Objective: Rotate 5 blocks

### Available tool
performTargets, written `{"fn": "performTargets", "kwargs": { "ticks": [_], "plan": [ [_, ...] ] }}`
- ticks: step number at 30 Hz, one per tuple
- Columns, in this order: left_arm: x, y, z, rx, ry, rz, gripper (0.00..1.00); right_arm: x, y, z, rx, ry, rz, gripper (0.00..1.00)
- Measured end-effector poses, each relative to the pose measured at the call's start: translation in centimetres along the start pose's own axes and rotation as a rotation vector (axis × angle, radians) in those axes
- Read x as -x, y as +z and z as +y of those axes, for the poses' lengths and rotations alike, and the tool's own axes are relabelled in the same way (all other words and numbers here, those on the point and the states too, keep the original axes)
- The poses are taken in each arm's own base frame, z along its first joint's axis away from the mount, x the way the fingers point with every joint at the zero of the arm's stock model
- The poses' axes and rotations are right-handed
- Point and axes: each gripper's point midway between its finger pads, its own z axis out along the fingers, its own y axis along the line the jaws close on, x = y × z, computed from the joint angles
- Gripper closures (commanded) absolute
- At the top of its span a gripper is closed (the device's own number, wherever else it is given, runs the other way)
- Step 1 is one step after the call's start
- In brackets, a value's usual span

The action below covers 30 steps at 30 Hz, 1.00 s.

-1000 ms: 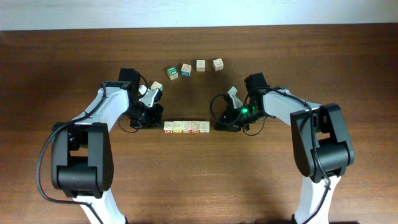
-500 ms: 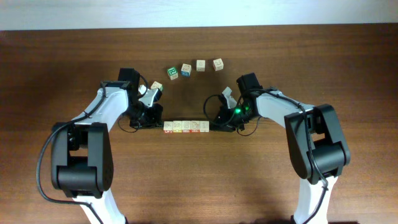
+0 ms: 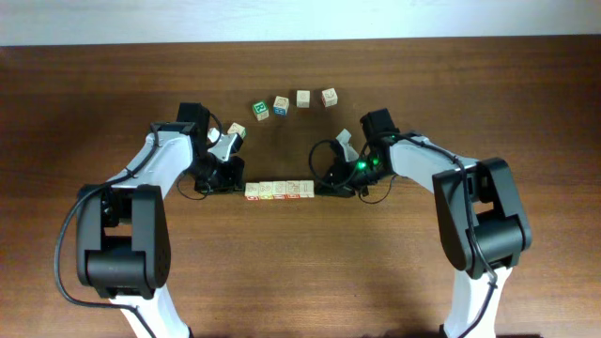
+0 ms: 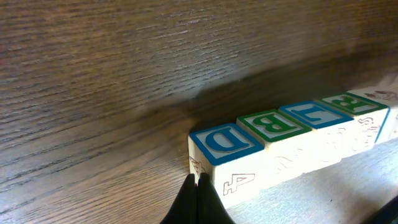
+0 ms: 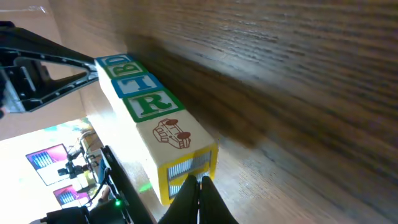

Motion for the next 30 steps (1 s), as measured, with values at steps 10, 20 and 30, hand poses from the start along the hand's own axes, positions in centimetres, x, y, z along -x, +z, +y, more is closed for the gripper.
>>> {"fn": "performTargets", "kwargs": {
  "ticks": [10, 20, 30],
  "plan": [
    [0.0, -0.2, 1.1, 0.046, -0.012, -0.003, 1.00, 0.1, 0.3, 1.9, -0.055, -0.051, -0.007, 0.96],
    [0.0, -0.2, 1.0, 0.043, -0.012, -0.003, 1.00, 0.4, 1.1, 0.7, -0.174, -0.081, -0.031, 0.95],
    [0.4, 0.1, 1.1, 0.091, 0.016, -0.014, 1.00, 0.3, 1.3, 0.8, -0.177, -0.086, -0.030, 0.95]
  ]
}}
